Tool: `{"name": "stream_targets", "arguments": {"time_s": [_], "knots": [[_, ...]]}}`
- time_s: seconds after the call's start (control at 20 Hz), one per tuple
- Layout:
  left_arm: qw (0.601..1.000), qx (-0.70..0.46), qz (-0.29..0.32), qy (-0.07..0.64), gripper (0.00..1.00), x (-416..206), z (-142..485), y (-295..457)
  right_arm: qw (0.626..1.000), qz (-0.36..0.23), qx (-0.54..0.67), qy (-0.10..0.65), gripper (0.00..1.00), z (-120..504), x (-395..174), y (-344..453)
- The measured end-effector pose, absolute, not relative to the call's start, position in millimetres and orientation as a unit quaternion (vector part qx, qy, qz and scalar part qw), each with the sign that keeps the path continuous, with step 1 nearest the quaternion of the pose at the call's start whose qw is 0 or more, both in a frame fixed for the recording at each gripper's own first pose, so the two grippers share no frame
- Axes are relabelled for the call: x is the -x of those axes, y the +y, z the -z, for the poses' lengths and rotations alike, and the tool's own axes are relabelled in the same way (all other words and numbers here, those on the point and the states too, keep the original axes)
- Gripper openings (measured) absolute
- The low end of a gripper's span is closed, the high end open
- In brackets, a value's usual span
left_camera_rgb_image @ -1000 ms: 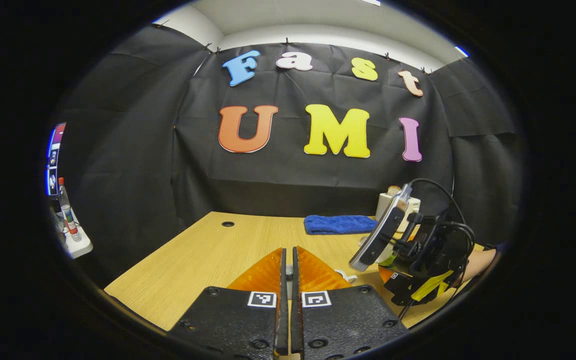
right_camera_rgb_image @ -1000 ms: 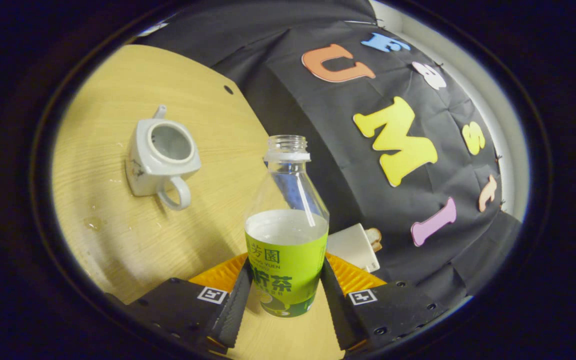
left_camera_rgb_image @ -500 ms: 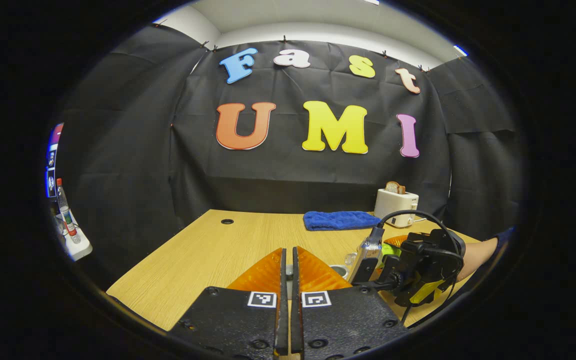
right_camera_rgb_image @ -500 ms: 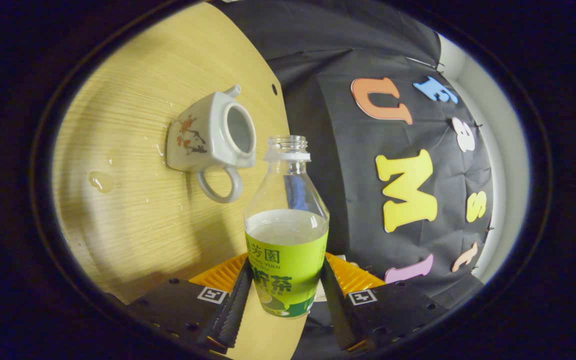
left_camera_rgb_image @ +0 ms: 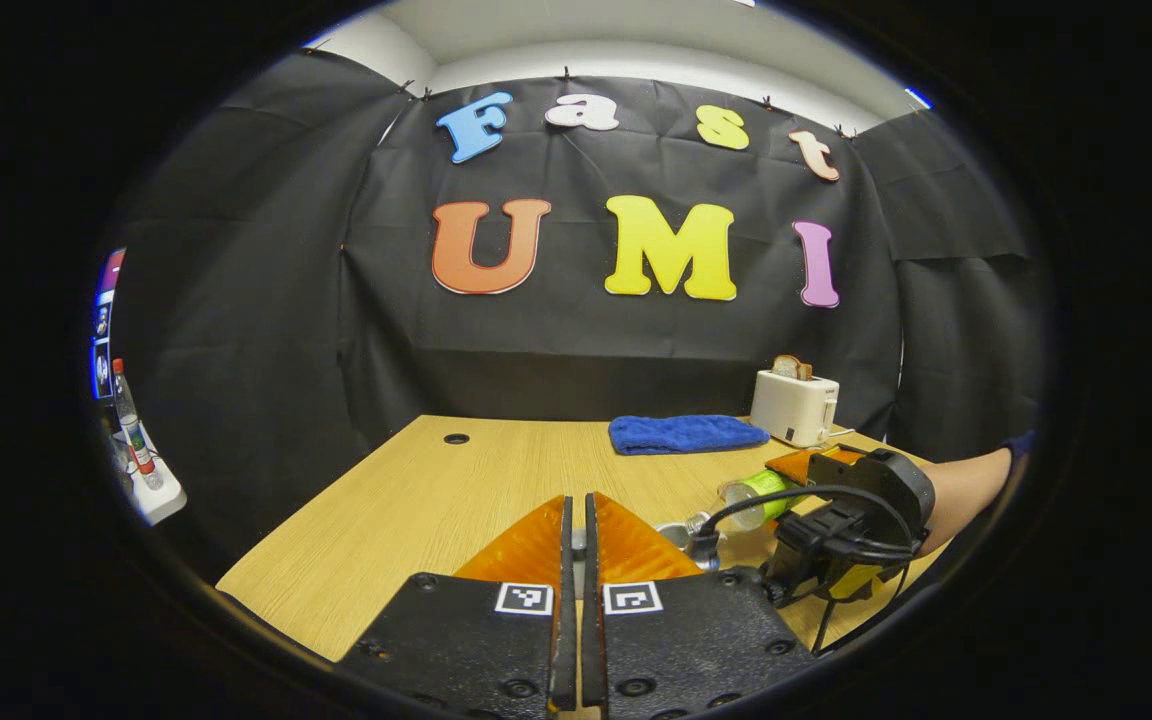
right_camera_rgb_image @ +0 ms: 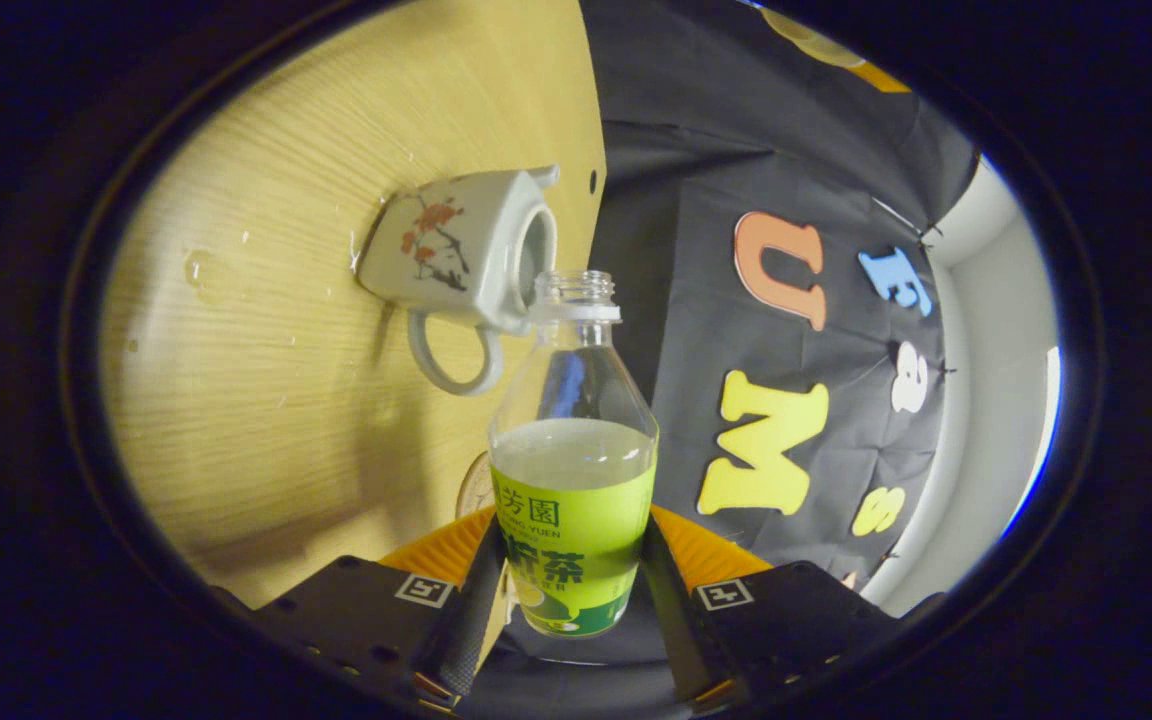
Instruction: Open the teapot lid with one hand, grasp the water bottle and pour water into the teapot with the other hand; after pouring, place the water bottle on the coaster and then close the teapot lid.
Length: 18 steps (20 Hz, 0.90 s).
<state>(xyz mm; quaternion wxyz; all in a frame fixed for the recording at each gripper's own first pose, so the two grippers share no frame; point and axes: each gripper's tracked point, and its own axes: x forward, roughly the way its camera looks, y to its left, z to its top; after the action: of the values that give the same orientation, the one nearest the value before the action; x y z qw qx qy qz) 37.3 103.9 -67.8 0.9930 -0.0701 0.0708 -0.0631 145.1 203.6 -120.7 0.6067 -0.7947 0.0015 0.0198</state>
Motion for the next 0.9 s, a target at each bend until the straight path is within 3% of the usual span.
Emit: {"name": "stream_targets", "arguments": {"time_s": [0.2, 0.5, 0.9], "knots": [[0.993, 0.066, 0.061, 0.071, 0.04, -36, 69, 108, 0.563, -0.012, 0.826, -0.027, 0.72, 111, -138, 217], [0.993, 0.071, 0.057, 0.071, 0.04, -37, 69, 114, 0.57, -0.014, 0.822, 0.0, 0.73, 110, -152, 209], [0.993, 0.071, 0.06, 0.073, 0.04, -35, 69, 110, 0.538, -0.005, 0.843, -0.016, 0.73, 102, -155, 210]]}}
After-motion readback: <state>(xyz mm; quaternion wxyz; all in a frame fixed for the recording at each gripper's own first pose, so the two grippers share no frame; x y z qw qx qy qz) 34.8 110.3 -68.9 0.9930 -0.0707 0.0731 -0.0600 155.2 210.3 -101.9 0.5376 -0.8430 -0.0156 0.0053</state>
